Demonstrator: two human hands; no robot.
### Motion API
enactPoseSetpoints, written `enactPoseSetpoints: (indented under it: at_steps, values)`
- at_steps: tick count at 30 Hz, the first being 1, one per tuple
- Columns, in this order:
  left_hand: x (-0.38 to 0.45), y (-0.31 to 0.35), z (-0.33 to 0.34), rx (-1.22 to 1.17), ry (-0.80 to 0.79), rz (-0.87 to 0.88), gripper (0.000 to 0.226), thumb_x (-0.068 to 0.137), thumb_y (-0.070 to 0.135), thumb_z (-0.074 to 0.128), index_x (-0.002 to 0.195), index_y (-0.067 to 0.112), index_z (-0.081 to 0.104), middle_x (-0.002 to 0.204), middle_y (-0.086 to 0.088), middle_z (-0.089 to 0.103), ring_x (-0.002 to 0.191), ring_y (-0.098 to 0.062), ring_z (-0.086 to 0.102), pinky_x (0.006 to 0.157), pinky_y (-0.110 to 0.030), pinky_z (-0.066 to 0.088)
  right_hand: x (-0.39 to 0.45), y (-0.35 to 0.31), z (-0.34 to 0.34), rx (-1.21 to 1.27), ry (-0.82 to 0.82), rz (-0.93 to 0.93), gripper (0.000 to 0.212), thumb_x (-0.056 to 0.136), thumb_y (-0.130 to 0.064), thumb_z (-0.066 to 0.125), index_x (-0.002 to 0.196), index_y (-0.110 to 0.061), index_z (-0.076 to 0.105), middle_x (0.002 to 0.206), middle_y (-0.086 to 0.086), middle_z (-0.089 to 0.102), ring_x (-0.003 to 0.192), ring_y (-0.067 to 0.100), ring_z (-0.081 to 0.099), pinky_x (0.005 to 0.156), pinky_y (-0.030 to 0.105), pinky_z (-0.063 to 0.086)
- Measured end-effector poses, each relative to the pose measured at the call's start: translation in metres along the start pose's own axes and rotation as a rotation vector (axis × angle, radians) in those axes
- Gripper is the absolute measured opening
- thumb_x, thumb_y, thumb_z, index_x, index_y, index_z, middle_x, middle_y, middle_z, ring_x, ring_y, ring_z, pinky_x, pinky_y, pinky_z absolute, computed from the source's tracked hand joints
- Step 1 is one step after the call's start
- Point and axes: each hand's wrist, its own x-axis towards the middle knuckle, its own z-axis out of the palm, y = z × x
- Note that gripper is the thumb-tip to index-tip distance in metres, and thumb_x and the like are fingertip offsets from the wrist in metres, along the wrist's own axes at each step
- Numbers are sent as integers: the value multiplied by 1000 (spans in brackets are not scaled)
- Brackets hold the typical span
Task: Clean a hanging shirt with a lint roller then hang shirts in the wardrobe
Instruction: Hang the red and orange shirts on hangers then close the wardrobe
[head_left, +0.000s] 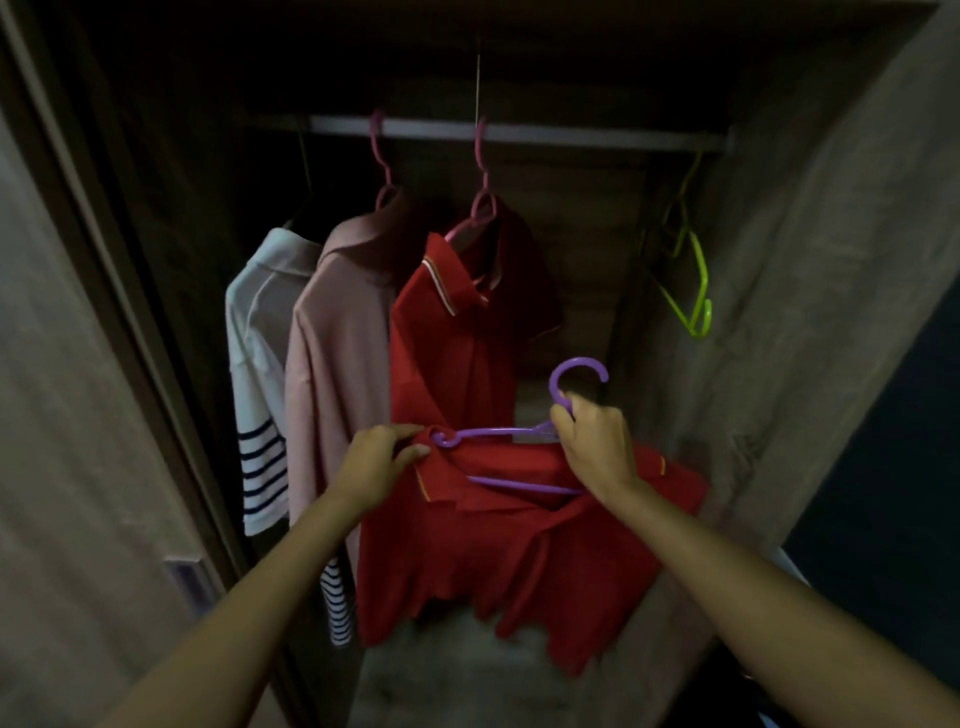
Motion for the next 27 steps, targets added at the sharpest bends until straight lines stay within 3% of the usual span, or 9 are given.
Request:
enactPoseSetpoints:
  at_steps: [4, 8, 12, 14, 16, 18, 20, 22, 27]
  values:
    - [1, 9, -16, -32, 74, 146, 33, 85, 30, 62, 110, 10, 72, 107, -2, 73, 98, -15, 67, 80, 0, 35, 3, -1, -3, 1, -1, -45, 26, 82, -22, 52, 67, -2, 60, 62, 26, 63, 59, 45, 60, 53, 40, 35]
    - [16, 38, -15, -1, 176, 208, 37, 87, 36, 55, 114, 16, 70, 95, -2, 73, 82, -17, 51, 75, -19, 32, 2, -18, 3, -65, 7, -213, 29, 78, -29, 49, 59, -10, 59, 51, 14, 60, 46, 35, 59, 39, 32, 34]
    - [25, 48, -19, -9, -35, 210, 39, 88, 51, 50, 111, 22, 65, 93, 8, 70, 88, -9, 62, 82, -29, 45, 25, -25, -3, 85, 25, -90, 22, 84, -20, 57, 69, -6, 63, 63, 22, 65, 61, 41, 62, 51, 32, 34]
    - [26, 50, -22, -11, -141, 207, 33, 88, 46, 56, 101, 17, 66, 78, 9, 66, 75, -3, 62, 74, -30, 46, 31, -27, -7, 135, 6, -71, 24, 88, -20, 60, 66, -8, 60, 60, 20, 62, 59, 38, 60, 54, 32, 32]
    - [28, 48, -23, 53, -126, 251, 41, 84, 50, 50, 92, 12, 64, 74, 3, 65, 73, -16, 64, 69, -35, 45, 35, -28, -10, 191, -111, -78, 32, 90, -31, 62, 63, -15, 54, 55, 5, 55, 52, 20, 54, 57, 28, 30]
    - [31, 41, -27, 113, -57, 297, 45, 84, 55, 43, 93, 15, 62, 80, -2, 68, 81, -26, 66, 68, -36, 45, 40, -24, -18, 337, -388, -44, 31, 89, -44, 61, 78, -16, 58, 75, -5, 59, 69, 6, 55, 65, 23, 36]
    - [30, 32, -33, 154, 17, 328, 55, 83, 65, 35, 99, 20, 62, 91, -1, 71, 89, -25, 67, 70, -36, 49, 49, -10, -29, 418, -605, 44, 25, 89, -37, 62, 108, -22, 59, 113, -1, 60, 104, 9, 56, 82, 17, 39]
    - [26, 25, -42, 165, 78, 348, 67, 80, 76, 28, 105, 24, 62, 99, 3, 72, 95, -20, 67, 72, -33, 50, 55, 8, -38, 229, -664, 79, 44, 84, -21, 63, 126, -27, 51, 127, 3, 54, 115, 15, 52, 86, 20, 39]
    - [23, 20, -69, 167, 95, 370, 77, 75, 79, 31, 118, 26, 66, 110, 5, 72, 101, -14, 65, 77, -28, 51, 55, 15, -37, -159, -885, 20, 30, 83, -11, 62, 110, -21, 69, 95, 0, 66, 88, 11, 59, 70, 18, 42]
